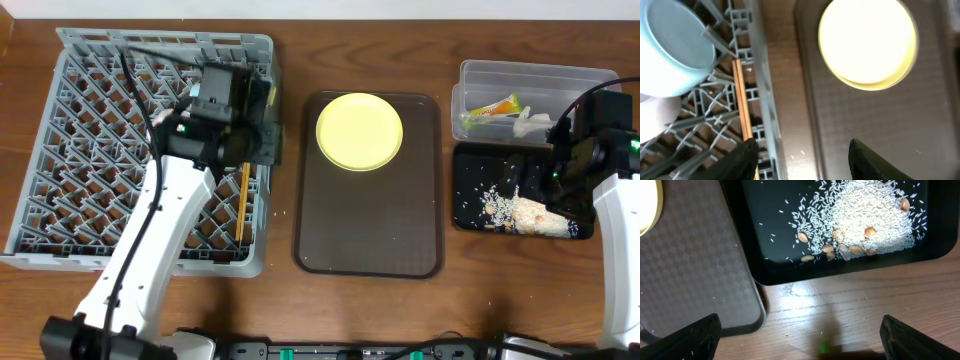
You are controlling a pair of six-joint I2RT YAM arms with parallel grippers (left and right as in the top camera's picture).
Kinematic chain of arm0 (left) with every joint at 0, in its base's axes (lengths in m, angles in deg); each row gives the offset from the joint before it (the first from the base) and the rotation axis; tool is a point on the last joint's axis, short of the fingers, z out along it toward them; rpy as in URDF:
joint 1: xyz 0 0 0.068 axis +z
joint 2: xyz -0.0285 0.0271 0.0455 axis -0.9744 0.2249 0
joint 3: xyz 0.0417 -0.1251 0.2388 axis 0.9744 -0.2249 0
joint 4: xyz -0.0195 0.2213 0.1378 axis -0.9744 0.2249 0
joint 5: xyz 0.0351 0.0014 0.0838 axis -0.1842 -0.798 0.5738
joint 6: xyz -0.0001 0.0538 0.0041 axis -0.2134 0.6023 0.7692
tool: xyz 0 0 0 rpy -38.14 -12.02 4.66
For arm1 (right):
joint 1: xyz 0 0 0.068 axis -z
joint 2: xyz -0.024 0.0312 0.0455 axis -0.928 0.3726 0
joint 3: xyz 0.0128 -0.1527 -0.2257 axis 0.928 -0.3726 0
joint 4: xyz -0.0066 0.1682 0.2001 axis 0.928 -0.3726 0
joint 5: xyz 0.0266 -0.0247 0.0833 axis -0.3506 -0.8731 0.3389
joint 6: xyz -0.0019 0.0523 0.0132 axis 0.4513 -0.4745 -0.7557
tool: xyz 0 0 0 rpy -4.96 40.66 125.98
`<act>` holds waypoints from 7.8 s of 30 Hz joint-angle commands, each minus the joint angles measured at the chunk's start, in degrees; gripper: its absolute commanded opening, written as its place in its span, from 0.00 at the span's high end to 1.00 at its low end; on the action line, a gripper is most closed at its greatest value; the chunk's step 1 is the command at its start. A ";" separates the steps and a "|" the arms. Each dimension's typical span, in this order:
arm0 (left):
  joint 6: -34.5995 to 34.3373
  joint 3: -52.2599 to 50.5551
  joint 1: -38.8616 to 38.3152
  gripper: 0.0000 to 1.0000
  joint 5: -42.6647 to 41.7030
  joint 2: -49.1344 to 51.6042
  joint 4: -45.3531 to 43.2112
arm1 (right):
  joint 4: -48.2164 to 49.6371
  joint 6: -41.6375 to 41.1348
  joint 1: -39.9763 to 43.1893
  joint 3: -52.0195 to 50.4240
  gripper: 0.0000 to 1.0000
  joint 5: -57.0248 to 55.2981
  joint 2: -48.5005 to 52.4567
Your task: Sort waste into correct bins and load items into the dishwasher
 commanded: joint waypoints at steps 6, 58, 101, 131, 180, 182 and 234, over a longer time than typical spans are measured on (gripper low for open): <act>-3.67 13.77 -2.91 0.41 3.54 2.60 1.27 | 0.09 0.02 1.40 1.16 0.01 0.09 -0.52; 13.66 12.72 -31.80 0.77 19.04 43.41 -11.72 | 0.00 0.04 1.40 1.16 0.01 0.09 -0.52; 10.29 12.74 -31.76 0.92 38.42 20.11 -0.90 | -0.33 0.04 1.40 1.16 0.01 0.09 -0.52; -4.87 12.72 9.44 0.92 -34.27 8.90 -0.81 | -0.55 0.02 1.40 1.16 0.01 0.07 -0.52; -4.20 8.26 9.51 0.29 -13.66 -2.60 7.78 | 16.63 1.36 -2.95 1.16 0.01 8.24 -0.50; -4.20 8.26 7.72 0.29 -10.34 -1.73 10.60 | 20.09 3.08 -5.44 1.16 0.01 8.20 -0.28; -4.83 -28.24 2.40 0.10 8.04 -58.38 8.39 | 9.14 1.97 -11.13 -27.02 0.01 -3.58 -45.07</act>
